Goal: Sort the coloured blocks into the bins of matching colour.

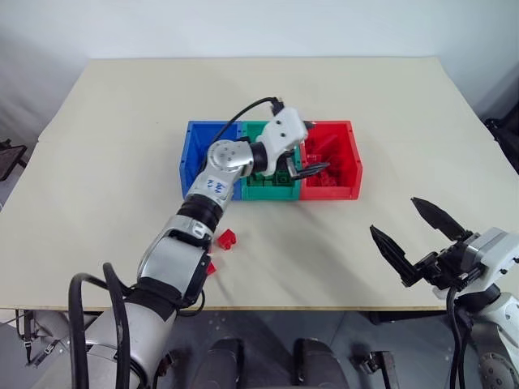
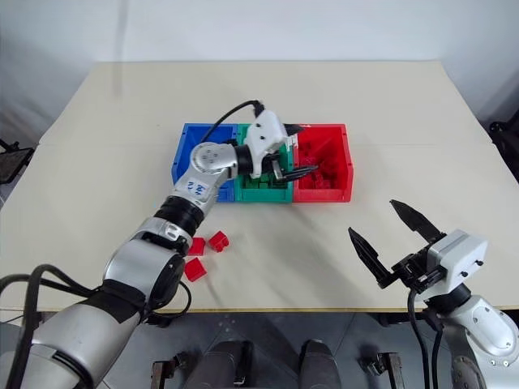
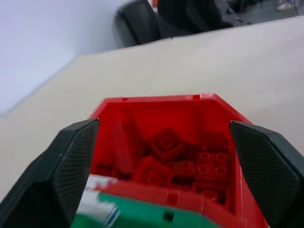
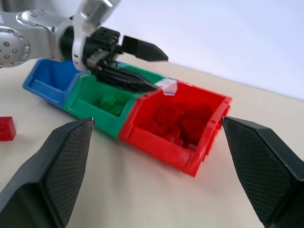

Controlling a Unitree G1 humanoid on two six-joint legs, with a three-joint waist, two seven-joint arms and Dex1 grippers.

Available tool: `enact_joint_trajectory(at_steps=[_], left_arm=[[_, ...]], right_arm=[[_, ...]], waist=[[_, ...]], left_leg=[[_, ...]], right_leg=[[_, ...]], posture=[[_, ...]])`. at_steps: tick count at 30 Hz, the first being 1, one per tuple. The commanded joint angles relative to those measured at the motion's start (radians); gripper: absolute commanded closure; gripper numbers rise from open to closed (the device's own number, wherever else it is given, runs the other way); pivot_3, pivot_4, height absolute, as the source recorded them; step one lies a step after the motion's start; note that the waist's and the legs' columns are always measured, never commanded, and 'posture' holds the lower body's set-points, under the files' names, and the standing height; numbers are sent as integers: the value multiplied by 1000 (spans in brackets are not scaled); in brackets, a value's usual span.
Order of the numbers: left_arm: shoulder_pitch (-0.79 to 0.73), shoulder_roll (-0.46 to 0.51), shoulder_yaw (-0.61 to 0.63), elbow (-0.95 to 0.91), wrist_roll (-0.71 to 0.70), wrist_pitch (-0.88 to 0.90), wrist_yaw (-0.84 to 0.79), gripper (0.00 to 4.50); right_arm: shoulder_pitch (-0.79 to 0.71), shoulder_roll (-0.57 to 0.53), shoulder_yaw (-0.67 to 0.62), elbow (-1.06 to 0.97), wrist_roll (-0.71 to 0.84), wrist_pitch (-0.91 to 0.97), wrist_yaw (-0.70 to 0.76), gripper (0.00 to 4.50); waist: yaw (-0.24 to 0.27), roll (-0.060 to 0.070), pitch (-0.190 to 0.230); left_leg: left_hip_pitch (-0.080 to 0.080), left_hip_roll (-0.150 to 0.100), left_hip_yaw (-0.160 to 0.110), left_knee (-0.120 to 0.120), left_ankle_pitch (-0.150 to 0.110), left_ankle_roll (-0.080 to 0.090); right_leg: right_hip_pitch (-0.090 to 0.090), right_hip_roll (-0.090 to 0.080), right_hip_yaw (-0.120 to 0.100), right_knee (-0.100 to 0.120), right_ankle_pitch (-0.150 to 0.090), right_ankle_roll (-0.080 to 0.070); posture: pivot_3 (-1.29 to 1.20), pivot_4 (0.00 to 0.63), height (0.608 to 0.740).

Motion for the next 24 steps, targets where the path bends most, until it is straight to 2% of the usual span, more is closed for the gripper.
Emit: enact_joint_trajectory(at_steps=[1, 3, 5, 7, 11, 18, 24], left_arm=[[122, 97, 43, -275, -83, 56, -85, 25], [219, 163, 61, -404, -124, 93, -131, 25], [384, 276, 119, -607, -259, 173, -254, 25], [525, 367, 194, -774, -348, 282, -265, 25], [822, 544, 352, -885, -348, 290, -265, 25], [1058, 652, 501, -823, -341, 229, -286, 25], [1099, 657, 495, -834, -343, 222, -278, 25]], right_arm=[[-41, -40, 28, 31, 28, 9, 68, 0], [-69, -66, 50, 54, 38, 15, 117, 0], [-103, -121, 90, 91, 27, 31, 194, 0], [-136, -178, 122, 143, -6, -3, 292, 0], [-238, -253, 170, 203, 96, 105, 418, 0], [-317, -295, 226, 304, 56, 84, 580, 0], [-340, -287, 239, 344, 18, 48, 629, 0]], waist=[[-4, 0, 0], [-9, 0, 0], [-13, 0, 0], [-25, 0, 0], [-19, 1, 0], [19, 0, 0], [12, 0, 0]], left_leg=[[0, 0, -1, 0, 0, 0], [0, 0, -1, 0, 0, 0], [0, 0, -1, 0, 0, 0], [1, 5, -1, 0, 0, 0], [2, 7, -1, 0, 0, 0], [5, 5, -5, 2, -1, 1], [5, 6, -4, 1, -1, 0]], right_leg=[[0, 0, 0, 0, 0, 0], [0, 0, 0, 0, 0, 0], [0, 0, 0, 0, 0, 0], [0, -1, 0, 0, 0, 0], [2, 0, 0, -2, 0, -1], [10, -2, -2, -8, 1, -2], [8, -2, -1, -6, 2, -2]], posture=[[0, 150, 740], [0, 150, 740], [0, 150, 740], [0, 150, 740], [0, 150, 740], [0, 150, 740], [0, 150, 740]])
